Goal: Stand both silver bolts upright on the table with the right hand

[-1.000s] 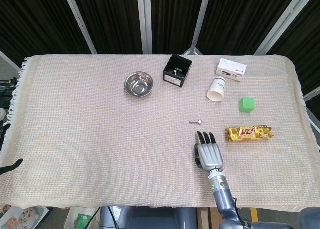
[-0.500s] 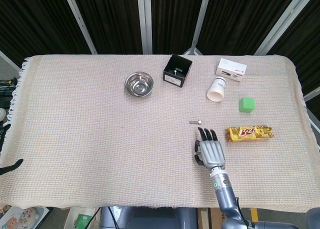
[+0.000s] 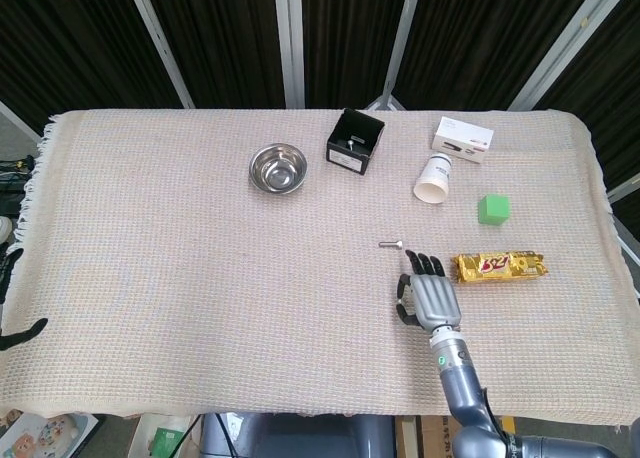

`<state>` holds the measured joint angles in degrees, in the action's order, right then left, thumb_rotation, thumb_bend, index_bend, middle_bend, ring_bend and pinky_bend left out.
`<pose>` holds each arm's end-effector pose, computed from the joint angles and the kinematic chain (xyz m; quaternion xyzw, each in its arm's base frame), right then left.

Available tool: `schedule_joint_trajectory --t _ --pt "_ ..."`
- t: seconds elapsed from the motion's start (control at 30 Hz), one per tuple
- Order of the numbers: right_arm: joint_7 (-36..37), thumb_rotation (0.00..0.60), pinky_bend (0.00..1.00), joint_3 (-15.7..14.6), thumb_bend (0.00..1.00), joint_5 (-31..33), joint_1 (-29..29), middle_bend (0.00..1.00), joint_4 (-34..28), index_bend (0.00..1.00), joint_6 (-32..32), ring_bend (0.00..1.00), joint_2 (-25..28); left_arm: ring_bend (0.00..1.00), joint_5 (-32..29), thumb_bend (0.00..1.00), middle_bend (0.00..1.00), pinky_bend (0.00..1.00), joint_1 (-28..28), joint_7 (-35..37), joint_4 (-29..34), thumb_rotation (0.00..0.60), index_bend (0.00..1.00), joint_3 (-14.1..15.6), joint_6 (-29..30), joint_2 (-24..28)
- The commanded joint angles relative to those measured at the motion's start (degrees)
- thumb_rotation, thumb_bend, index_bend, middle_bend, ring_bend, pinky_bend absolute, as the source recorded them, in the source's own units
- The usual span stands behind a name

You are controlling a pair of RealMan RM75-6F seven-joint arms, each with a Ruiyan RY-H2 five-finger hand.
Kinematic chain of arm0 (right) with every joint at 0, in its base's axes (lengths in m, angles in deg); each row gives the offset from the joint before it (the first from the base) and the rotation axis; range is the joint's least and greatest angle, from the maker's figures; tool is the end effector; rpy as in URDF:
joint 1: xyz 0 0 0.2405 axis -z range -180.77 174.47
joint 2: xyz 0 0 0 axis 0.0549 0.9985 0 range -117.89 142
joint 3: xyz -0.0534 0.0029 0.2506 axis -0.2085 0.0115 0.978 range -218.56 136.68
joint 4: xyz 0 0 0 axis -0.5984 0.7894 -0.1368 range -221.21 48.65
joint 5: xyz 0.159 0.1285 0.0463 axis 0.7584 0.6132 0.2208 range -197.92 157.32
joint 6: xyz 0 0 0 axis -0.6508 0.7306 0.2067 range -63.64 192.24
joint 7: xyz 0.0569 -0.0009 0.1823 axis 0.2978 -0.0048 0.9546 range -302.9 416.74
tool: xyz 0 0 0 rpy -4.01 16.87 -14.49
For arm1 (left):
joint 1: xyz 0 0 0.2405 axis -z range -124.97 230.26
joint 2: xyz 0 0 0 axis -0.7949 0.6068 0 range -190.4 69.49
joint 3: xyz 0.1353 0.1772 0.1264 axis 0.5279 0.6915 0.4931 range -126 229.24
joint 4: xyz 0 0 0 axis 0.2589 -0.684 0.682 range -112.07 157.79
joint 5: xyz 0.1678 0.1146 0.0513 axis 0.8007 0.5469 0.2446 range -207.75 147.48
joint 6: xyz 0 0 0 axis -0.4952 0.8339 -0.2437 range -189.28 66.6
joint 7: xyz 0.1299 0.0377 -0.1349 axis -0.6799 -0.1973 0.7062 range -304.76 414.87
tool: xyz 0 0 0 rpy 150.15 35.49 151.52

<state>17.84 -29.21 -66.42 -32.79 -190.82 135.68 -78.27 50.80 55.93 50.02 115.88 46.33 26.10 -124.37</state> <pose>-0.1752 -0.3154 -0.0219 0.6373 -0.5079 0.3097 0.4899 -0.3228 0.2267 0.1807 -0.5597 -0.3680 -0.3663 0.6458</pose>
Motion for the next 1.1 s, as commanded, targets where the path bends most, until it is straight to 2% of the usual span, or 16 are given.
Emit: schedule_joint_trajectory --t 0.03,0.57,0.8,1.1 --pt "0.14 0.6 0.0 0.08 0.37 0.35 -0.25 0.07 -0.15 0.62 -0.03 0.01 0.3 0.0 0.02 0.01 0.02 0.0 0.01 -0.04 0.02 0.6 0.1 0.01 0.0 0.0" --pt "0.92 0.6 0.0 -0.18 0.37 3.3 -1.69 0.07 -1.81 0.62 -1.07 0.01 2.69 0.0 -0.02 0.01 0.02 0.0 0.01 -0.22 0.02 0.6 0.1 0.0 0.04 -0.07" --pt "1.81 0.6 0.0 -0.56 0.37 3.09 -1.49 0.07 -4.64 0.62 -0.44 0.01 5.98 0.0 -0.08 0.01 0.02 0.0 0.02 -0.2 0.04 0.6 0.1 -0.04 0.06 -0.12" --pt "3.7 0.6 0.0 -0.96 0.37 3.67 -1.04 0.07 -5.29 0.62 -1.03 0.01 8.67 0.0 -0.09 0.01 0.02 0.0 -0.15 -0.12 0.11 0.6 0.1 -0.06 0.34 -0.02"
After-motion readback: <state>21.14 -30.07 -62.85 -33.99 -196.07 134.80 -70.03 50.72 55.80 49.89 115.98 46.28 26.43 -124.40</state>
